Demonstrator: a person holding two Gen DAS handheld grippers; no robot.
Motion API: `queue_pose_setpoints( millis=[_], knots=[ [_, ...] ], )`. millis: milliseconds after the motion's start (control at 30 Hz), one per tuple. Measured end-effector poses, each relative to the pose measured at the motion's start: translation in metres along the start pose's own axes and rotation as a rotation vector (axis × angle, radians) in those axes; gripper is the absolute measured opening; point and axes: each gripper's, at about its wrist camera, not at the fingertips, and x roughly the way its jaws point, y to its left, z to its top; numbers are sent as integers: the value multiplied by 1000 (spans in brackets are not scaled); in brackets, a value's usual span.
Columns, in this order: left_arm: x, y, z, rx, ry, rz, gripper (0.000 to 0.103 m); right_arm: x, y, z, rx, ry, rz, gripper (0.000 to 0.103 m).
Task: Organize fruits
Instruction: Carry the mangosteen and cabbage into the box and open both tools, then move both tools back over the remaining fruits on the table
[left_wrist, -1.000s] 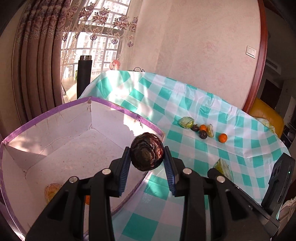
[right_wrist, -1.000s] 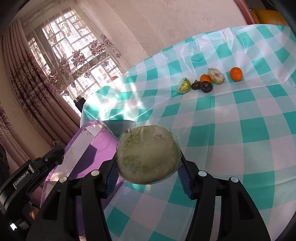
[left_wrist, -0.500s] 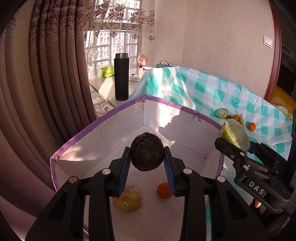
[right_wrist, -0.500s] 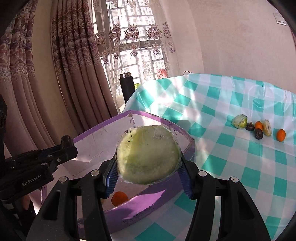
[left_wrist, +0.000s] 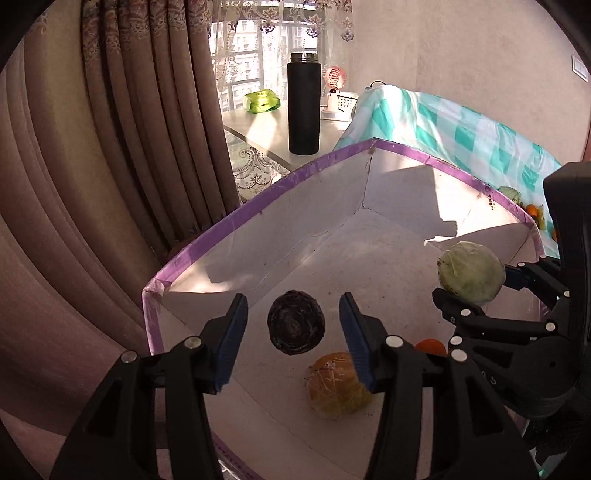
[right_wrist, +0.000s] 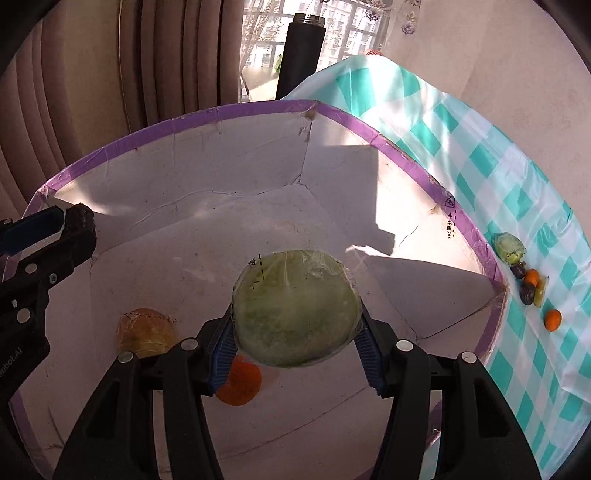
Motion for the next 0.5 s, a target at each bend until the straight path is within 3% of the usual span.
queue_pose_setpoints(
  millis=[33, 133, 367, 500],
  knots=[
    [0, 2, 0, -12, -7, -2, 80, -1, -1, 0, 5, -9, 4, 60],
    [-4, 7, 3, -49, -31, -29, 95, -7, 1, 0, -14, -42, -20, 71],
    [-8, 10, 4, -94, -64, -31, 97, -13, -5, -5, 13, -94, 0, 72],
    [-29, 9, 7, -120, -164, -40, 101, -26, -17, -15, 76, -194, 31, 72]
  ],
)
